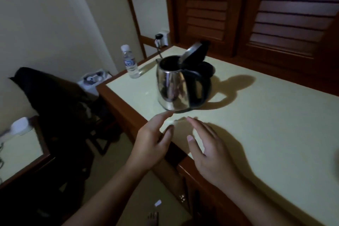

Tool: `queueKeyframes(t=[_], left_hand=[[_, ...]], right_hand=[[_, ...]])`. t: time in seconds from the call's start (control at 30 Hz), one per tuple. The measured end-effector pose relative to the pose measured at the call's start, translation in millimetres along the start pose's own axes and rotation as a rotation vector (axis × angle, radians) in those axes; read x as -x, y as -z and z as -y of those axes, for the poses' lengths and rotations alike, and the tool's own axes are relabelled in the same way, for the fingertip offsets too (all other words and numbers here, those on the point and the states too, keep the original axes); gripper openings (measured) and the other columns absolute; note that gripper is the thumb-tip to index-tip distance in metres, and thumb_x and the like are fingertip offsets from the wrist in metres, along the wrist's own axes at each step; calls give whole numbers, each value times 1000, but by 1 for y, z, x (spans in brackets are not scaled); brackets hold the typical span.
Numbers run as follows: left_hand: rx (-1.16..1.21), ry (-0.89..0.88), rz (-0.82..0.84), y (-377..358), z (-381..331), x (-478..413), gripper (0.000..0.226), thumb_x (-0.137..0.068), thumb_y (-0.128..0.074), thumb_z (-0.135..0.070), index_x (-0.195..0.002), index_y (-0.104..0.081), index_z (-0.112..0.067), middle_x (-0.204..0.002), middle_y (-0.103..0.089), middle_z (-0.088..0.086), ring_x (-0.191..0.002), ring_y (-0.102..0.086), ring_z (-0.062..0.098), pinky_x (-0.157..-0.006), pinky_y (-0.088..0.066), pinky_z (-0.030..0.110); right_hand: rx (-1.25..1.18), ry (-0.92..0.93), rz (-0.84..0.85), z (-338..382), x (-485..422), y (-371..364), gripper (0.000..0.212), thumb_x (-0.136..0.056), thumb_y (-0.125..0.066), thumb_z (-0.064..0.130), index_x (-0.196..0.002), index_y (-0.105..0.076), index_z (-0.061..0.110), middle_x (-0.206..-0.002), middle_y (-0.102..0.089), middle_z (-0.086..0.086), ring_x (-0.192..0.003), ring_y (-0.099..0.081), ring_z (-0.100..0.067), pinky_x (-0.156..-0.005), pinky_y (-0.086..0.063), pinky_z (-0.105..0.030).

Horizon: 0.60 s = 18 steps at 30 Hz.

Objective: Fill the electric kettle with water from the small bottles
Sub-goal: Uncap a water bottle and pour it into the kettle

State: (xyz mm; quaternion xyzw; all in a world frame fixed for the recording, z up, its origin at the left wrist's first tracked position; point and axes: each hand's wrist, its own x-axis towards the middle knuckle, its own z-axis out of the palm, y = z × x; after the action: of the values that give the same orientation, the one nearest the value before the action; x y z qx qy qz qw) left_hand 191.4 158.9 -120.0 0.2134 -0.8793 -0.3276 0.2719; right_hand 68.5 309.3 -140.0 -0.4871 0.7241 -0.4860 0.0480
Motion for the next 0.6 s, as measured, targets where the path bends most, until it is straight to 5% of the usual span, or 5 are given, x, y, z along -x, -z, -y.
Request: queueKeyframes(t=[0.2,0.37,0.6], left_hand=[[-43,-16,-15,76,88,-53,43,-104,-65,-22,-146,-60,-19,-142,-64,-10,-133,-56,-2,-110,-40,10],[19,37,-32,116,168,-115,46,-105,-63,-21,-151,-55,-19,-144,-63,-4,-133,-56,6,-113,-48,28],[92,97,-73,134,227,-194,52,-102,-67,-28,-151,-51,-22,-145,-58,-2,-129,-56,11,-110,-52,37]], right_hand=[[-10,8,-24,29,-76,-102,47,-102,-55,19,-148,-47,16,-149,-51,7,-140,-41,-1,-115,-34,-21],[135,-50,-57,41,-160,-180,47,-103,-53,26,-148,-47,13,-149,-51,1,-138,-42,-8,-115,-34,-23],[518,-286,54,15,-223,-222,65,-104,-31,52,-158,-27,14,-165,-29,-7,-154,-18,-23,-126,-11,-47]])
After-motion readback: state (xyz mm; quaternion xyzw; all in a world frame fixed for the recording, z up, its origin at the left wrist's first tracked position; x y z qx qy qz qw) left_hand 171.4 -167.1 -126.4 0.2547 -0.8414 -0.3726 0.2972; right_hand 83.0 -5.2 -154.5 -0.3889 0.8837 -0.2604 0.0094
